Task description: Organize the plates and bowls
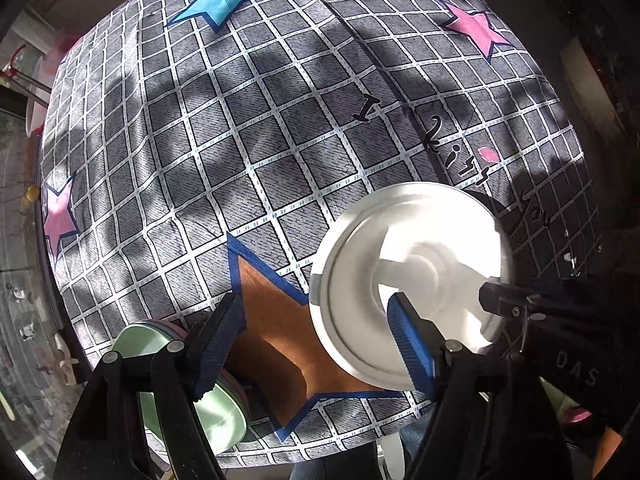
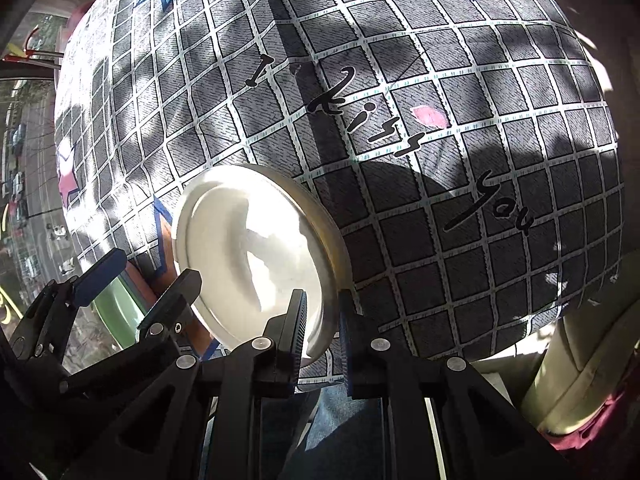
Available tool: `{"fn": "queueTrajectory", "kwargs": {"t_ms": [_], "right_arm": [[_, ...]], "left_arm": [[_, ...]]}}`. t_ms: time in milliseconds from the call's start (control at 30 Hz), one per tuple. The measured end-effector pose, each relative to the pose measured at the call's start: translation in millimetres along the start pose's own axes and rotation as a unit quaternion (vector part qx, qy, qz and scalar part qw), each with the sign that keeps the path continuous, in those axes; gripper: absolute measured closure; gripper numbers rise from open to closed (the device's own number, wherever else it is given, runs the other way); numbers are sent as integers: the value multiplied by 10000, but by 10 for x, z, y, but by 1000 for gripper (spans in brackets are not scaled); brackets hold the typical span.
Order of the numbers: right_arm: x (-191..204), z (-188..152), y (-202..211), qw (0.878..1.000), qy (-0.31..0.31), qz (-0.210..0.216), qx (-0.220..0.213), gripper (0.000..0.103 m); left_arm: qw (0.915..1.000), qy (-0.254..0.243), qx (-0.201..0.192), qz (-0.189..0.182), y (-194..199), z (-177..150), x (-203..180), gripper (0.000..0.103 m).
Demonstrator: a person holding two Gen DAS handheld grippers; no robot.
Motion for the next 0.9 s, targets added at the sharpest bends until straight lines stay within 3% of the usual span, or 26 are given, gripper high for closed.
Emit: {"fn": "queueTrajectory", "kwargs": {"t_ms": [100, 133, 167, 233, 333, 433, 667, 900], "right_arm": [[-46, -29, -34, 10000, -16, -40, 42, 86], [-57, -34, -38, 10000, -18, -54, 36, 76], [-69, -36, -29, 9999, -24, -99, 0, 51], [-94, -27, 23, 9996, 3, -158, -232, 24], [-79, -25, 79, 9992, 88, -189, -339, 22], [-84, -16, 104, 9988, 73, -201, -436, 2], [-80, -45, 109, 9990, -49, -56, -429, 2], [-94, -92, 100, 9991, 45, -183, -372, 2]], "left_arm": [[10000, 5, 9, -21, 24, -53, 58, 24], [10000, 20, 8, 10, 29, -75, 81, 25], [10000, 32, 5, 52, 30, -89, 102, 23], [10000, 63, 48, 3, 40, -140, 151, 23], [9999, 96, 89, 21, 47, -199, 211, 23], [9998, 103, 133, 44, 57, -260, 255, 23], [9997, 156, 194, 26, 56, -416, 399, 23], [9996, 216, 202, 29, 84, -432, 541, 23]]}}
Point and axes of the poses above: each gripper's, at about its wrist camera, not at the fingertips, and y roughly against the way its jaws point, x to its left, z to its top, the point moved 5 cm from there along -y, roughly the way its jaws point, and after that the axes turned 5 degrees about y, right-handed, at the moved point
